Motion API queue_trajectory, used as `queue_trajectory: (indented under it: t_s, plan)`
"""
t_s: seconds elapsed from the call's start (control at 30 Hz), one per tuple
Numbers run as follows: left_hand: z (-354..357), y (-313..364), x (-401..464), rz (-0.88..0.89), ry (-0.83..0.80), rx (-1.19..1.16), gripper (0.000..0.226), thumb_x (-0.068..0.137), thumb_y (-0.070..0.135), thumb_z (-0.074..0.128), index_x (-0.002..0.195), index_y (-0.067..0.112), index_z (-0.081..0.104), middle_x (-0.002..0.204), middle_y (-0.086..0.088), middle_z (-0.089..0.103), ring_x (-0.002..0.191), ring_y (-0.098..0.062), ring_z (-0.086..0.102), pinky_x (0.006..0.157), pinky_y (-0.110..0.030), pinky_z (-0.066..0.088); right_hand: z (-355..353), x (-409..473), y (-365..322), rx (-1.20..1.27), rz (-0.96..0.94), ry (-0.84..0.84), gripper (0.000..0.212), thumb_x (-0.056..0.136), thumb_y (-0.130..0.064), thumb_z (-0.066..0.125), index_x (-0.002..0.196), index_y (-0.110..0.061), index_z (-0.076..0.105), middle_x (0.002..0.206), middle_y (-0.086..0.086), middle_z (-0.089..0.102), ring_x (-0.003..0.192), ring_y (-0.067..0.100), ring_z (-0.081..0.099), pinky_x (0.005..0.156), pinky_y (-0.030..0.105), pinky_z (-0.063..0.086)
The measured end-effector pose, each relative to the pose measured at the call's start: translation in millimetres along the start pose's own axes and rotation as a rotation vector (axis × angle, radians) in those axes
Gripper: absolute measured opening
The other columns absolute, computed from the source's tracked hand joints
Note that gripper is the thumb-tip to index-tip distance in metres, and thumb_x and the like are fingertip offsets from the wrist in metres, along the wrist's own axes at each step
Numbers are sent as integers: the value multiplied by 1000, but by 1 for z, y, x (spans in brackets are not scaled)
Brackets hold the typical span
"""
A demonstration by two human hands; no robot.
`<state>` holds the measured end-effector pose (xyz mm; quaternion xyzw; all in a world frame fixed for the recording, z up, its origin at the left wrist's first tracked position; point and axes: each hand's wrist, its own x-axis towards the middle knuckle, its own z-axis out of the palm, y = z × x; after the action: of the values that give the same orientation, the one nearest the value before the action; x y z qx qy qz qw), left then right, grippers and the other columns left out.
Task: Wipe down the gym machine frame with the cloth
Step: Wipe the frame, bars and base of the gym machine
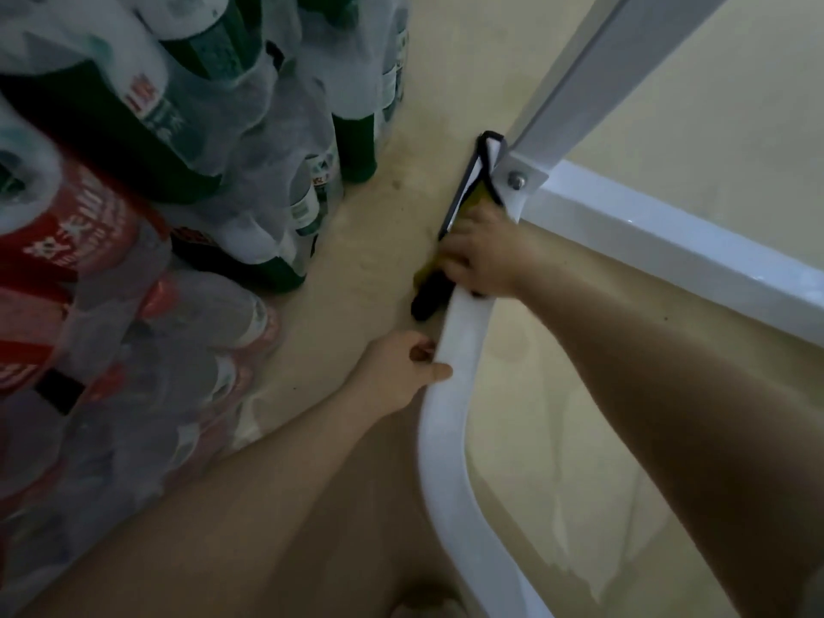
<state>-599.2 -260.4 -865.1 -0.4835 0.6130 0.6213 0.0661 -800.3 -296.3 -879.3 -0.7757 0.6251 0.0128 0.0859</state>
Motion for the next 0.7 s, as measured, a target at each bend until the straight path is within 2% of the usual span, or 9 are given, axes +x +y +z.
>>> queue_trajectory:
  t_s: [0.13, 0.2, 0.23, 0.3, 0.33, 0.4, 0.5, 0.6, 0.7]
  plan:
    - [0, -3, -1, -12, -36, -60, 41, 86, 25, 64, 125, 12, 57, 118, 0, 64, 103, -16, 61, 94, -32, 48, -6, 7, -10, 15, 238, -38, 58, 80, -44, 24, 93, -8, 68, 98, 11, 63, 113, 36, 47, 105, 44, 23]
    - [3, -5, -1, -11, -13, -47, 27, 87, 22, 62, 111, 10, 64, 103, -2, 67, 91, -12, 61, 84, -26, 49, 3, -21, -48, 41, 146, 23, 45, 79, -39, 30, 75, -12, 66, 79, 7, 61, 95, 33, 53, 98, 42, 26]
    - [4, -5, -3, -17, 5, -18, 14, 87, 21, 62, 91, 8, 66, 84, -3, 65, 76, -10, 57, 69, -23, 47, 11, -38, -66, 64, 44, 82, 36, 78, -36, 36, 67, -14, 62, 69, 3, 58, 83, 30, 55, 93, 40, 29]
    - [4, -5, -4, -32, 42, 3, 26, 87, 22, 62, 67, 6, 55, 63, -2, 50, 59, -10, 43, 53, -22, 33, 16, -51, -71, 84, -112, 85, 31, 81, -34, 41, 63, -18, 60, 63, -1, 56, 72, 26, 53, 86, 36, 32]
    - [4, -5, -4, -40, 31, -23, 26, 87, 23, 62, 72, 2, 58, 66, -3, 54, 62, -12, 46, 56, -23, 36, 15, -44, -60, 66, -155, 63, 33, 82, -35, 39, 64, -18, 62, 64, -2, 59, 73, 26, 54, 84, 35, 32]
    - [4, -6, -2, -36, 0, -69, 27, 87, 25, 62, 102, 3, 67, 95, -4, 67, 86, -15, 61, 78, -28, 49, 16, -16, -24, 27, -117, 96, 40, 83, -36, 36, 72, -14, 68, 71, 3, 66, 81, 30, 59, 88, 38, 35]
    - [3, -5, -3, -44, -5, -82, 36, 88, 23, 62, 121, 10, 60, 114, -1, 65, 101, -15, 61, 91, -28, 48, 17, 9, 21, 79, 144, 182, 44, 89, -36, 36, 100, -10, 69, 100, 14, 67, 109, 41, 55, 99, 50, 39]
    - [4, -4, -3, -53, 5, -130, 43, 86, 24, 63, 128, 16, 55, 119, 0, 63, 105, -16, 60, 95, -34, 47, 30, -14, -6, 210, 355, 279, 50, 92, -30, 31, 129, -6, 53, 128, 22, 54, 123, 48, 42, 108, 53, 28]
    - [5, -5, -6, -74, 17, -213, 47, 86, 25, 63, 131, 15, 52, 123, -4, 62, 110, -19, 59, 98, -38, 46, 39, -56, -70, 467, 541, 349, 57, 92, -29, 26, 143, -4, 32, 148, 23, 30, 137, 45, 20, 114, 42, 11]
